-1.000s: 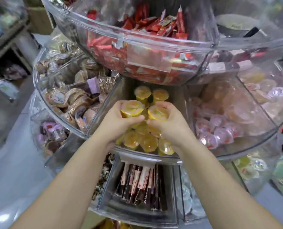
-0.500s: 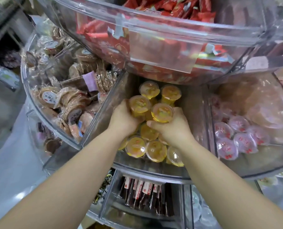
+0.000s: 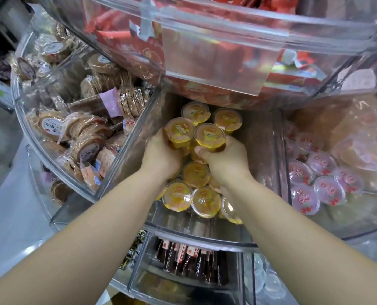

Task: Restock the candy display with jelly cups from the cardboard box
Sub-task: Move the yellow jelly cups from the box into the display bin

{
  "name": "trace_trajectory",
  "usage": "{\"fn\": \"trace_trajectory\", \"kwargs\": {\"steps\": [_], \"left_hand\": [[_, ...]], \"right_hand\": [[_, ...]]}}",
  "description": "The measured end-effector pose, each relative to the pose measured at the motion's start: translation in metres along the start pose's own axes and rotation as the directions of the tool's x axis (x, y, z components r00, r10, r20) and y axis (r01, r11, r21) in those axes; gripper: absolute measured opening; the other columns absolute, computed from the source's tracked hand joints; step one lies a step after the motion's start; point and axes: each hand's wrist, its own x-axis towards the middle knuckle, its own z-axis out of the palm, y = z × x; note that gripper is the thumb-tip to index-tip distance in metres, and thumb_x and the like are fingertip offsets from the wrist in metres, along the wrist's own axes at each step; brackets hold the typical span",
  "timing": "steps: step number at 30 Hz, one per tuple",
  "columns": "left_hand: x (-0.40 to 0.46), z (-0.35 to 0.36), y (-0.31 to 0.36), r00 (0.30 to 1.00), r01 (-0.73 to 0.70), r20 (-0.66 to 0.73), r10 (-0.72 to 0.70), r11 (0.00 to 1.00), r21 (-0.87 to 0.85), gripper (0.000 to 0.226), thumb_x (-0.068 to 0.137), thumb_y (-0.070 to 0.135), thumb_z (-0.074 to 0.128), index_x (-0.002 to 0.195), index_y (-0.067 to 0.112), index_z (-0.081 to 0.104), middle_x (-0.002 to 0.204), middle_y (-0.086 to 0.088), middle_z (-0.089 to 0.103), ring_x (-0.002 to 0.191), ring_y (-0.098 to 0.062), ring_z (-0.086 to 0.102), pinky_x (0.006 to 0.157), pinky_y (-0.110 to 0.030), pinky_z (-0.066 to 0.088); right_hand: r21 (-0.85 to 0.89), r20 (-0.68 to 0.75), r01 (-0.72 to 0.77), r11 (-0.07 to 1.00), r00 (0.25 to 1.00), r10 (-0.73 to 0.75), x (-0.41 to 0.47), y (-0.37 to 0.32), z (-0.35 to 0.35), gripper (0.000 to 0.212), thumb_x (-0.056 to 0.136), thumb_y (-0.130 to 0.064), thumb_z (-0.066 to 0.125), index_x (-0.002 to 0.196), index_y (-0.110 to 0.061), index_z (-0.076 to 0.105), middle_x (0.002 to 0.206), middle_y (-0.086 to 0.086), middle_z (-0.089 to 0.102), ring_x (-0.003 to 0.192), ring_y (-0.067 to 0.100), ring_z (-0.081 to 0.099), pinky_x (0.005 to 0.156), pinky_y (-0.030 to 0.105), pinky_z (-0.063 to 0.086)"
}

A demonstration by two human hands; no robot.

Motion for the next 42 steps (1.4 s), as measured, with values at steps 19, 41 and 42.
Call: {"fn": "trace_trajectory", "kwargs": {"steps": [19,41,42], "left_hand": [[-0.020,-0.016,0.005,0.992,0.094,0.098,-0.082,0.986,-0.135,0.043,0.076,-0.003,0.056,0.113,0.017,0.063,0.103,-0.004,0.070,0.099,-0.026,0.064,0.086,-0.046,0.054],[-0.260,-0.033,-0.361,0.797,0.483,-0.169,-0.580,0.780,-0.399,0.029,0.088,0.003,0.056,0.086,0.032,0.060,0.086,0.008,0.067,0.084,-0.012,0.062,0.074,-0.016,0.045],[-0.266,-0.017,-0.394,0.778,0.544,-0.120,-0.617,0.757,-0.362,0.026,0.088,0.003,0.055,0.089,0.029,0.059,0.089,0.005,0.066,0.086,-0.012,0.061,0.073,-0.014,0.044]], "right_hand": [[0.163,0.157,-0.062,0.985,0.987,0.036,-0.022,-0.003,-0.022,0.037,0.076,-0.006,0.072,0.105,-0.024,0.059,0.104,-0.003,0.067,0.101,0.019,0.064,0.085,0.038,0.054],[-0.450,0.757,-0.028,0.893,0.519,0.398,-0.218,0.255,0.168,0.018,0.085,0.002,0.056,0.099,-0.008,0.058,0.077,-0.002,0.051,0.065,0.005,0.045,0.059,0.005,0.036],[-0.531,0.713,-0.005,0.848,0.537,0.450,-0.215,0.296,0.178,0.018,0.086,0.002,0.054,0.101,-0.007,0.058,0.075,-0.004,0.050,0.068,0.009,0.047,0.058,0.004,0.036]]}}
